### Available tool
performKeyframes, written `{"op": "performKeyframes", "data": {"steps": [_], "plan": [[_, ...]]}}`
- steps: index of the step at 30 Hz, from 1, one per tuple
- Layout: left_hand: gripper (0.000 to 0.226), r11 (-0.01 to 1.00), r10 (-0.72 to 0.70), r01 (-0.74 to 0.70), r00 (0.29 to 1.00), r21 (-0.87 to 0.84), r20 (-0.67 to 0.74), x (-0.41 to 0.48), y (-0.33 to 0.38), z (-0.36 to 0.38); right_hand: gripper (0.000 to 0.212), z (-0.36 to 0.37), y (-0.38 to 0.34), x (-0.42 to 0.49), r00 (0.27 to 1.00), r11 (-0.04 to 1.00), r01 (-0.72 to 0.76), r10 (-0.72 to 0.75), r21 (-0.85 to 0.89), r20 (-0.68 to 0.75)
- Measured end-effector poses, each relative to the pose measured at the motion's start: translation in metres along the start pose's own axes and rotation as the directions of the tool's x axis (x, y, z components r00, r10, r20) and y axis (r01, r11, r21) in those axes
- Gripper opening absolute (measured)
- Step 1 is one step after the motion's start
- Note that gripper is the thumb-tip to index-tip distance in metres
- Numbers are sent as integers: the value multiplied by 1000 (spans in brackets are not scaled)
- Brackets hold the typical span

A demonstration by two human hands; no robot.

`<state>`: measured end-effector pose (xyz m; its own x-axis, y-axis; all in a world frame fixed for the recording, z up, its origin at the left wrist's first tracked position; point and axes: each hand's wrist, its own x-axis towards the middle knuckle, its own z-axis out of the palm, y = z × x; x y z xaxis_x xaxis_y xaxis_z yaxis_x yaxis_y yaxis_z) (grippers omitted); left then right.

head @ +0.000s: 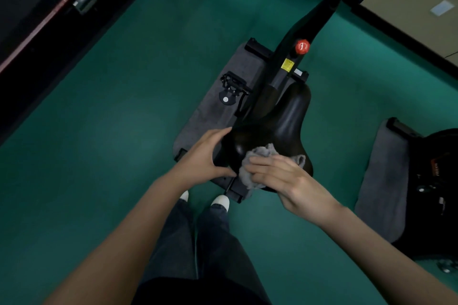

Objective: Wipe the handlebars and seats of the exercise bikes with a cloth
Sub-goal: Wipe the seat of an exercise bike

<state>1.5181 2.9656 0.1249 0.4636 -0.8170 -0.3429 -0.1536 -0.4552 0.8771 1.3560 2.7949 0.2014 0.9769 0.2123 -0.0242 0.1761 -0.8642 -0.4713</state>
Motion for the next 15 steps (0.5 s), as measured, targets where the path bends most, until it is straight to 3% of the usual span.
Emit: {"op": "performKeyframes", "data": {"steps": [2, 3, 6, 8, 11, 15], "plan": [[109, 1000, -13, 13, 1000, -11, -5, 0, 0, 3, 42, 0, 4, -19, 976, 984, -156, 168, 88, -142], [114, 1000, -13, 13, 1000, -20, -9, 0, 0, 4, 41, 0, 7, -26, 926, 955, -259, 289, 146, -245], [120, 999, -29, 28, 999, -40, -18, 2, 4, 11, 40, 4, 18, -35, 664, 825, -494, 561, 274, -495], [117, 997, -51, 50, 998, -51, -27, 5, 6, 17, 41, 16, 15, -33, 549, 743, -567, 662, 355, -510], [109, 994, -88, 86, 995, -74, -35, 8, 11, 24, 50, 45, -14, -35, 515, 687, -593, 724, 420, -459], [96, 986, -114, 104, 991, -130, -66, 15, 26, 26, 49, 66, -37, -53, 473, 697, -509, 717, 505, -513]]}}
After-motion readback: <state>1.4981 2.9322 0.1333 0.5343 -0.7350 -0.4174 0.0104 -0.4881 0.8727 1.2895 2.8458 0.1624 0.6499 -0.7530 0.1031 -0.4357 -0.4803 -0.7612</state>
